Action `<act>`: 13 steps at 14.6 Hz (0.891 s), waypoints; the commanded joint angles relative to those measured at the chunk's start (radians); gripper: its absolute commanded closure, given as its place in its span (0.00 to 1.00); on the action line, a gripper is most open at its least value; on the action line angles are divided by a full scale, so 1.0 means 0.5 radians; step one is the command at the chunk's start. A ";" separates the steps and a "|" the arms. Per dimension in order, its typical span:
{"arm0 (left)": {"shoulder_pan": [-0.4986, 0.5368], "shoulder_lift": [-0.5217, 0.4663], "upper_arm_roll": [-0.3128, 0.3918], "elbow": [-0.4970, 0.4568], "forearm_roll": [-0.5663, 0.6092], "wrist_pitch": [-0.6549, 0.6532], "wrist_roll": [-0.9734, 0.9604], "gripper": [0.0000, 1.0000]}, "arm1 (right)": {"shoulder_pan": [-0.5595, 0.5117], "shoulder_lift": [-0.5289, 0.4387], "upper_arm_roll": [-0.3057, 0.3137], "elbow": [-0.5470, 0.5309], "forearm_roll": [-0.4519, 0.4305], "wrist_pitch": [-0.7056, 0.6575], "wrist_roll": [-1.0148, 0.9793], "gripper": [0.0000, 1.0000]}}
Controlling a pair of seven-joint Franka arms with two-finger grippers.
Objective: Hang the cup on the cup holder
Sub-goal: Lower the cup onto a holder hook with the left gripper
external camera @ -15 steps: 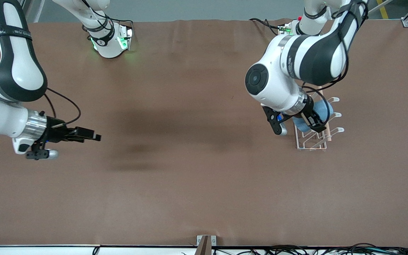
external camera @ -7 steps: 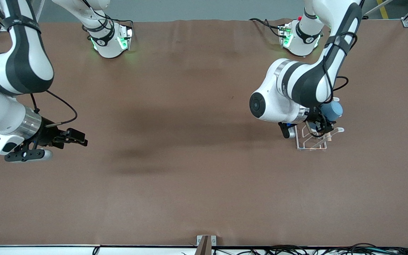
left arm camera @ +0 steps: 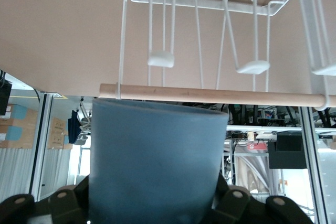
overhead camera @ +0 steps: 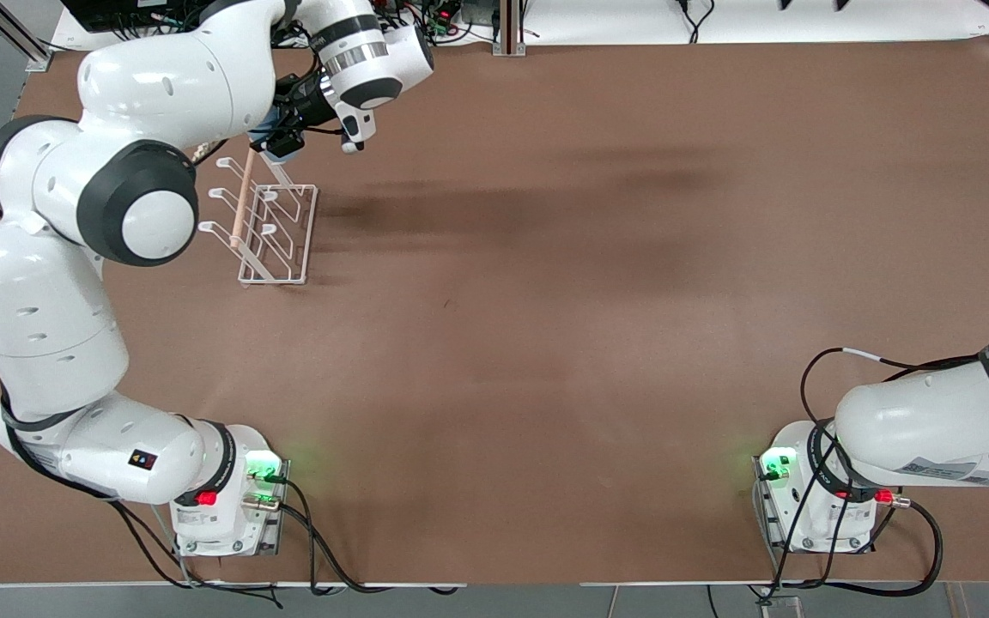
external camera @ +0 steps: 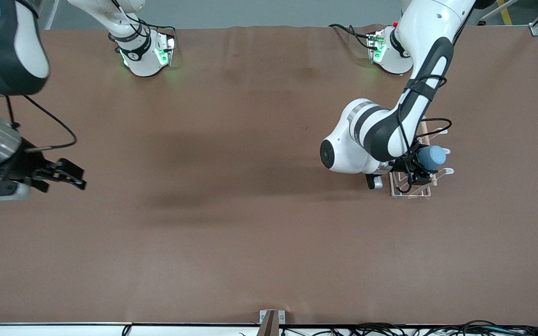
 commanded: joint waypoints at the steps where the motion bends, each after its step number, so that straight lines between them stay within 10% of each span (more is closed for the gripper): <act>1: 0.004 0.031 -0.010 0.003 0.091 -0.025 0.055 0.37 | 0.079 -0.212 -0.151 -0.039 -0.029 -0.199 0.024 0.00; 13: 0.032 0.169 -0.010 0.006 0.171 0.091 -0.022 0.31 | 0.318 -0.437 -0.504 -0.091 -0.063 -0.528 0.024 0.00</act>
